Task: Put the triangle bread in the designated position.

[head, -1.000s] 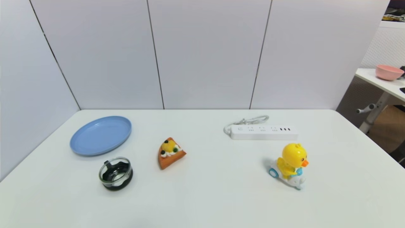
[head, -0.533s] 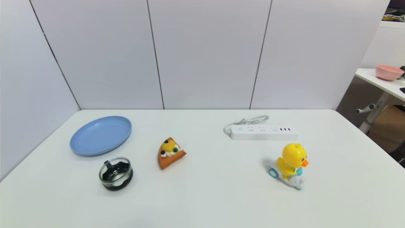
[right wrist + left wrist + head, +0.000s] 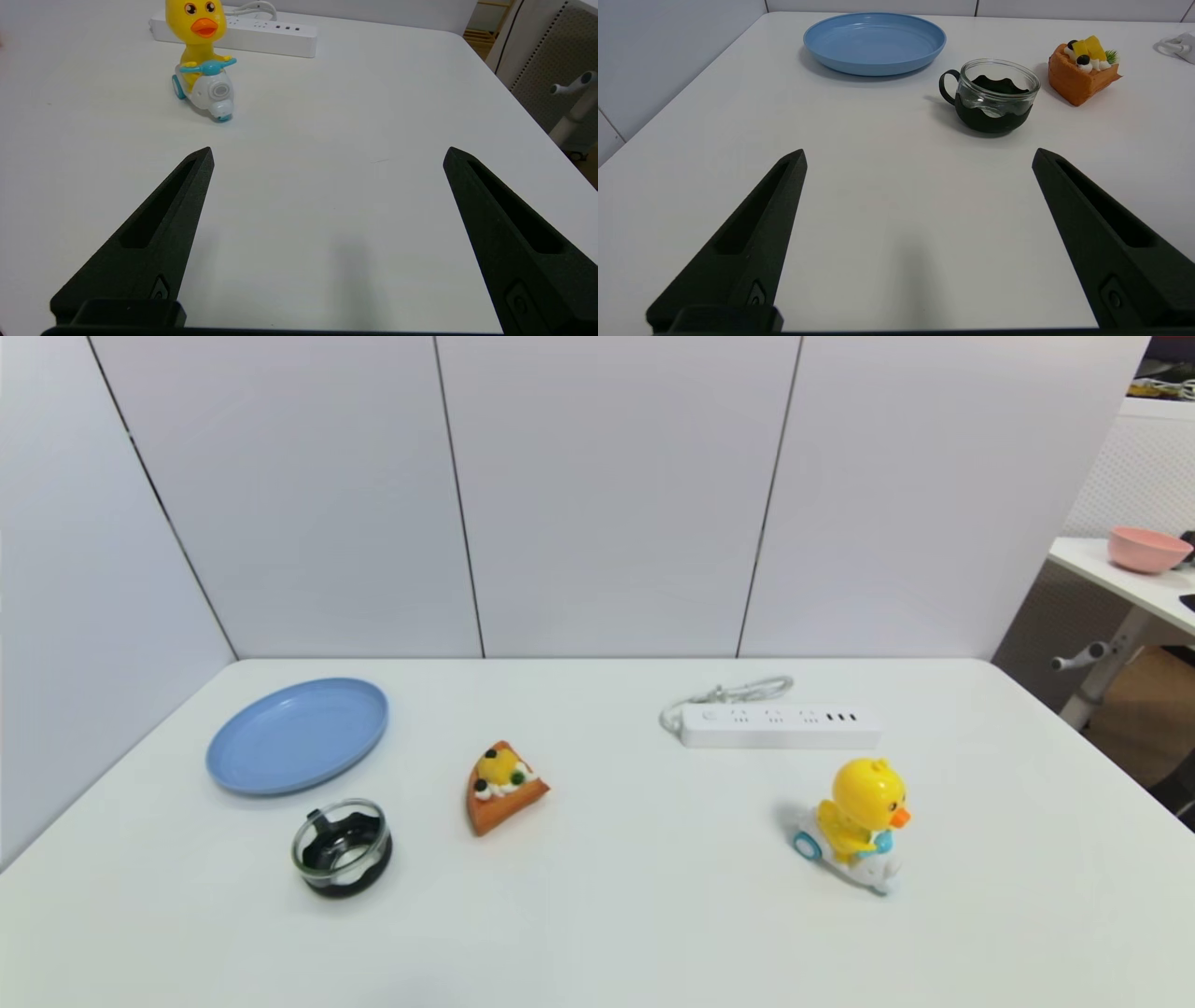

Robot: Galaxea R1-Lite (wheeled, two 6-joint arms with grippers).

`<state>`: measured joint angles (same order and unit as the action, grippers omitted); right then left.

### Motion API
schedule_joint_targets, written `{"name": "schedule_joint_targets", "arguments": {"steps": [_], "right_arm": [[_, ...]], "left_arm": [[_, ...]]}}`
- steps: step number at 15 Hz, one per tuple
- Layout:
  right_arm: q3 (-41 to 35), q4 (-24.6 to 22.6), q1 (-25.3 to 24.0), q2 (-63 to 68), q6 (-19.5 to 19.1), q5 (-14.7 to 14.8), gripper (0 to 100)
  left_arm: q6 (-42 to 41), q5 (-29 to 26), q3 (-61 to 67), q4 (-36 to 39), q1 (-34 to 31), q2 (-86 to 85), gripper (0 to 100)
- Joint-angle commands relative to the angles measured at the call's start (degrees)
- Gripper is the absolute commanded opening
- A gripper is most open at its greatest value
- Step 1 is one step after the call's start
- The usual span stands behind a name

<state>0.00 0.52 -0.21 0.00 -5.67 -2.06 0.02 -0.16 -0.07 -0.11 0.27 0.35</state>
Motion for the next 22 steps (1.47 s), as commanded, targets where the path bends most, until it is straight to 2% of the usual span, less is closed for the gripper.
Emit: {"name": "schedule_joint_targets", "arguments": {"steps": [1, 7, 9, 13, 18, 20, 22], "right_arm": [[-0.09, 0.0, 0.03, 0.0, -0.04, -0.05, 100], [-0.09, 0.0, -0.06, 0.0, -0.04, -0.05, 100], [-0.09, 0.0, 0.03, 0.0, -0.13, -0.05, 100], [-0.09, 0.0, -0.06, 0.0, -0.04, -0.05, 100], [-0.09, 0.0, 0.03, 0.0, -0.13, -0.05, 100], [-0.09, 0.0, -0.06, 0.0, -0.04, -0.05, 100], [-0.09, 0.0, 0.03, 0.0, -0.04, -0.05, 100]], "left_arm": [[-0.55, 0.16, -3.0, 0.02, 0.08, 4.39, 100], [-0.73, -0.37, -23.31, -0.77, 0.61, 23.99, 100], [-0.99, -0.46, -34.56, -4.81, 1.23, 32.08, 100], [-5.91, -0.54, -58.55, -18.7, 3.07, 47.37, 100], [-12.86, -0.63, -86.5, -25.91, 3.07, 65.83, 100], [-13.74, -0.72, -95.55, -29.42, 3.07, 72.24, 100], [-14.09, -1.6, -100.39, -29.86, 4.21, 76.9, 100]]}}
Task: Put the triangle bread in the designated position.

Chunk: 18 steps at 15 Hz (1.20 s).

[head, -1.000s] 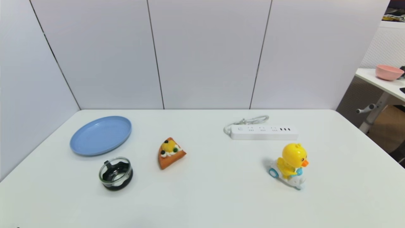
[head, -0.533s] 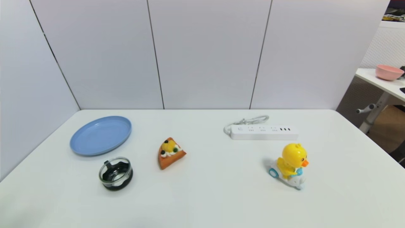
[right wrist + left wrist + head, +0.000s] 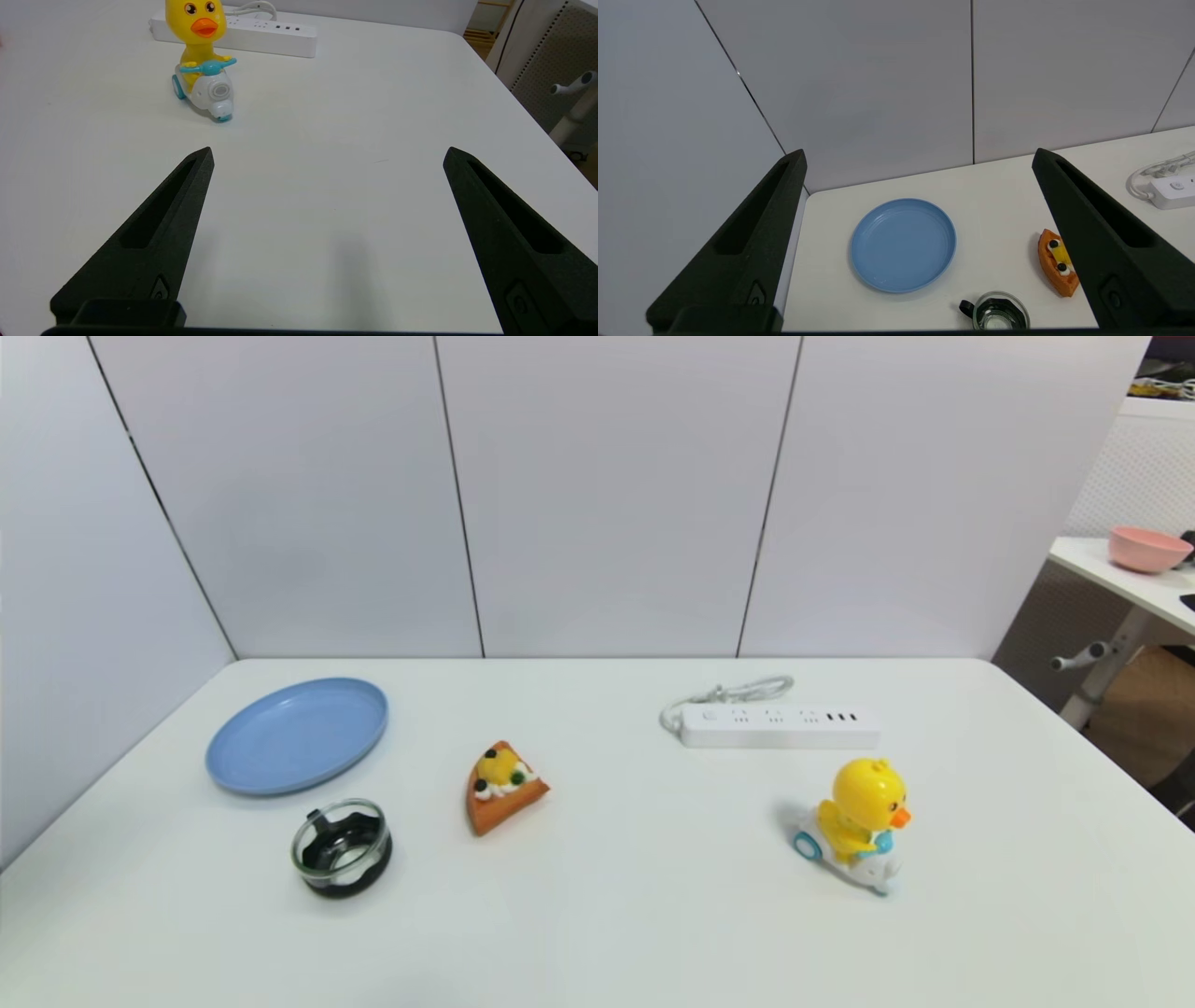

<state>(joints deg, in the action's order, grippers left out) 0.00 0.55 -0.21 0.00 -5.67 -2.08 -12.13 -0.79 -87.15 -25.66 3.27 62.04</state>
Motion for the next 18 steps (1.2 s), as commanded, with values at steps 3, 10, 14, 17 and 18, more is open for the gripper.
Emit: {"name": "schedule_joint_targets", "arguments": {"steps": [3, 10, 14, 17, 18], "right_arm": [[-0.09, -0.02, -0.06, 0.0, -0.13, -0.02, 100], [-0.09, -0.02, -0.06, 0.0, -0.04, -0.02, 100], [-0.09, -0.02, 0.03, 0.0, -0.04, -0.02, 100], [-0.09, -0.02, -0.06, 0.0, -0.04, -0.02, 100], [-0.09, -0.02, 0.03, 0.0, -0.04, -0.02, 100]], "left_arm": [[-1.93, -1.58, -20.87, -6.68, 5.26, 21.99, 100], [-1.93, -1.58, -23.06, -17.32, 18.71, 34.64, 100], [-1.93, -1.58, -22.1, -25.58, 21.08, 39.39, 100], [-1.41, -1.58, -21.83, -31.29, 20.99, 41.15, 100], [-1.41, -1.58, -21.39, -31.91, 20.99, 42.02, 100]]}}
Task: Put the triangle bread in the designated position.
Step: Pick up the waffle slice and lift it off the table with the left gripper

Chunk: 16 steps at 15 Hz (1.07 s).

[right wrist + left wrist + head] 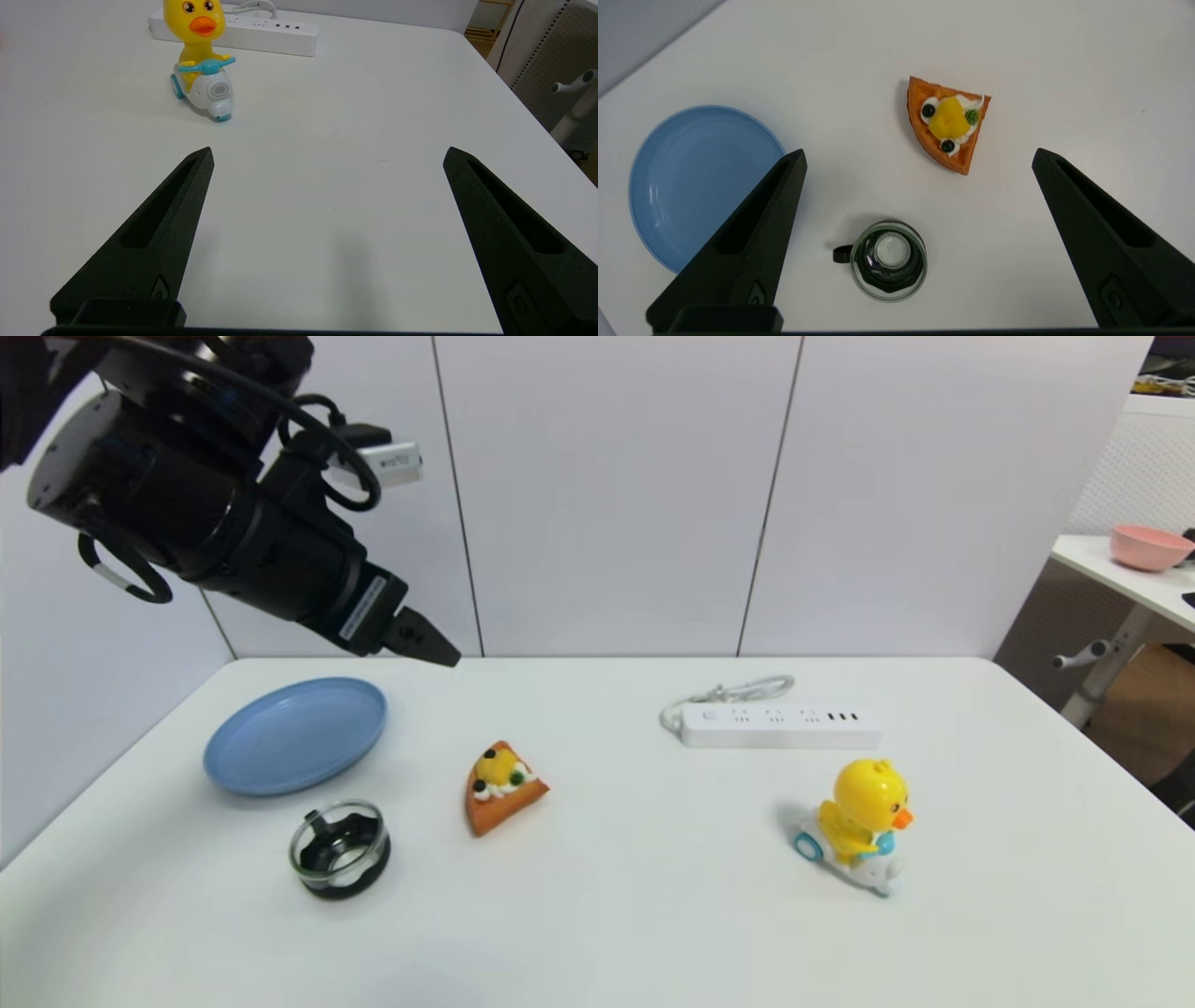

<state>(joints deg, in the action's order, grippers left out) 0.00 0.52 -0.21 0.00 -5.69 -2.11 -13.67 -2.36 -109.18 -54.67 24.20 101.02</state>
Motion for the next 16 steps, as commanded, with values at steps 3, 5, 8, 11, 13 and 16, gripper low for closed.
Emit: {"name": "schedule_joint_targets", "arguments": {"steps": [3, 5, 8, 11, 13, 16], "right_arm": [[-0.09, 0.09, -0.06, 0.0, -0.02, 0.0, 100], [-0.09, 0.0, -0.06, 0.0, -0.11, 0.0, 100], [-0.09, 0.0, 0.03, 0.0, -0.02, 0.0, 100], [-0.09, 0.09, -0.06, 0.0, -0.02, 0.0, 100], [-0.09, 0.09, 0.03, 0.0, -0.02, 0.0, 100], [-0.09, 0.0, 0.03, 0.0, -0.11, 0.0, 100]], "left_arm": [[0.22, -1.85, 4.68, -2.81, 0.15, 4.8, 100], [0.22, -5.46, 7.23, -2.54, 0.24, 5.68, 100], [-0.48, -5.19, 10.04, -2.19, 1.11, 6.64, 100], [-3.12, -3.79, 11.62, 0.36, 2.87, 8.31, 100], [-2.77, -0.71, 11.97, 1.59, 4.89, 10.16, 100], [-2.07, 0.61, 11.8, 2.64, 5.86, 12.36, 100]]}}
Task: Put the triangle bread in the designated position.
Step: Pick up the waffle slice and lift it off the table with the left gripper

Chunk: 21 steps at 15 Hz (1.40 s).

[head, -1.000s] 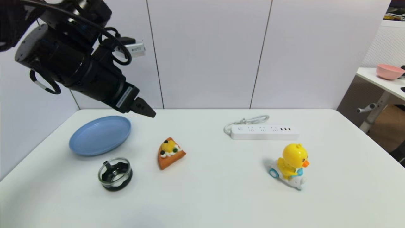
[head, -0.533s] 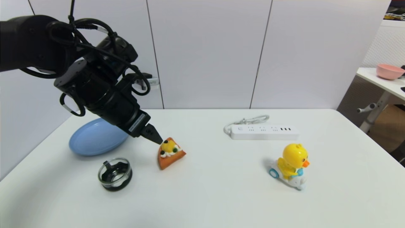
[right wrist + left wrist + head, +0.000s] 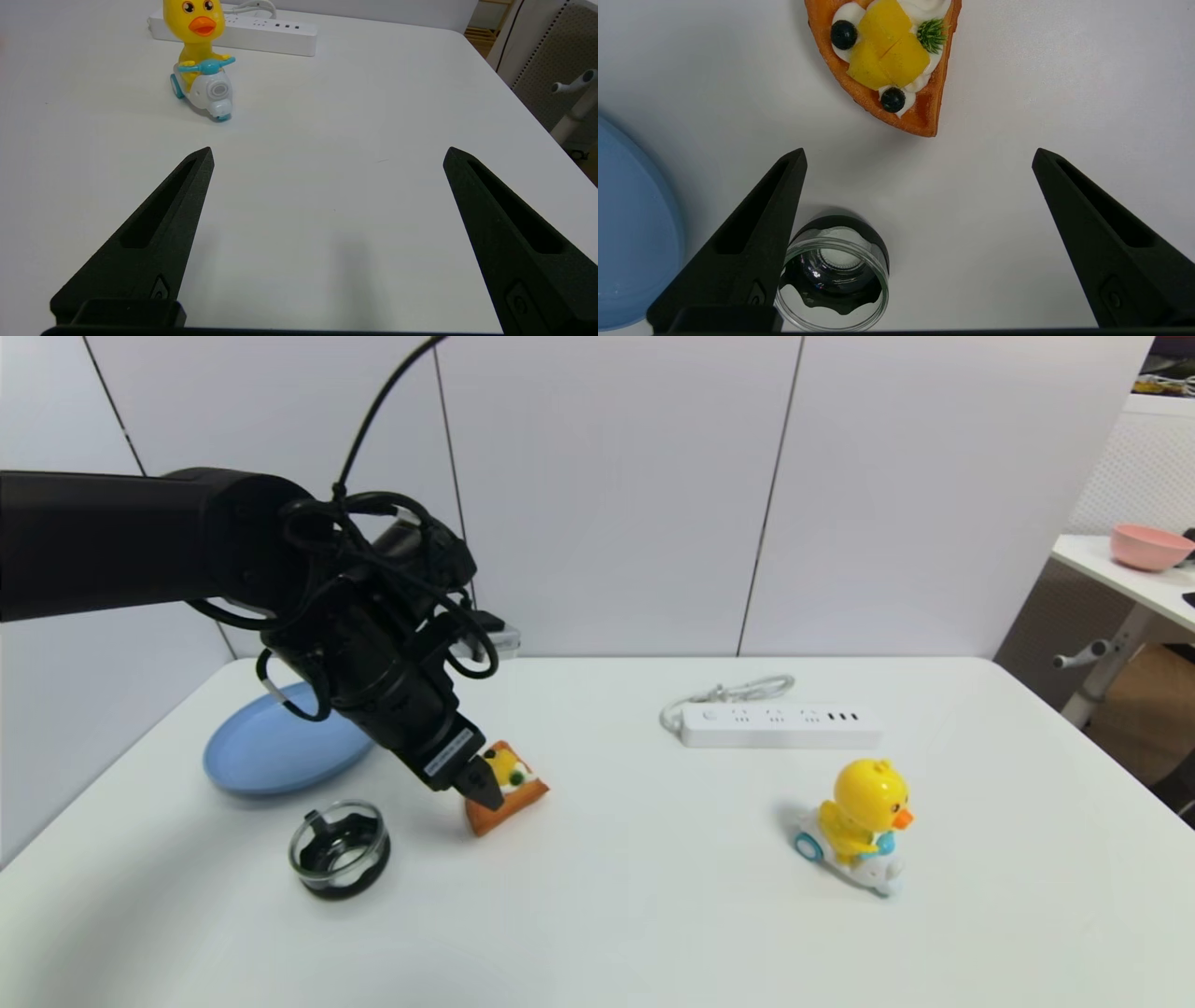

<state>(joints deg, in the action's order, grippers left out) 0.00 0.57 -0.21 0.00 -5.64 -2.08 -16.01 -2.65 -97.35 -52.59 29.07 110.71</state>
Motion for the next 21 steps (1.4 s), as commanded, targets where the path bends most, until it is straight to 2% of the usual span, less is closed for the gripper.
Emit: {"name": "schedule_joint_targets", "arguments": {"steps": [1, 3, 12, 21], "right_arm": [[-0.09, -0.05, 0.03, 0.0, -0.16, -0.02, 100], [-0.09, -0.05, 0.03, 0.0, -0.07, -0.02, 100], [-0.09, 0.04, 0.03, 0.0, -0.07, -0.02, 100], [-0.09, -0.05, -0.06, 0.0, -0.07, -0.02, 100]], "left_arm": [[0.36, 2.73, -0.12, 1.35, 0.98, 3.45, 100], [1.59, 5.02, -0.12, 3.64, 1.16, 4.86, 100], [3.7, 5.19, -0.38, 8.21, 1.16, 10.05, 100], [3.79, 5.46, -0.38, 9.08, 1.16, 12.16, 100]]}}
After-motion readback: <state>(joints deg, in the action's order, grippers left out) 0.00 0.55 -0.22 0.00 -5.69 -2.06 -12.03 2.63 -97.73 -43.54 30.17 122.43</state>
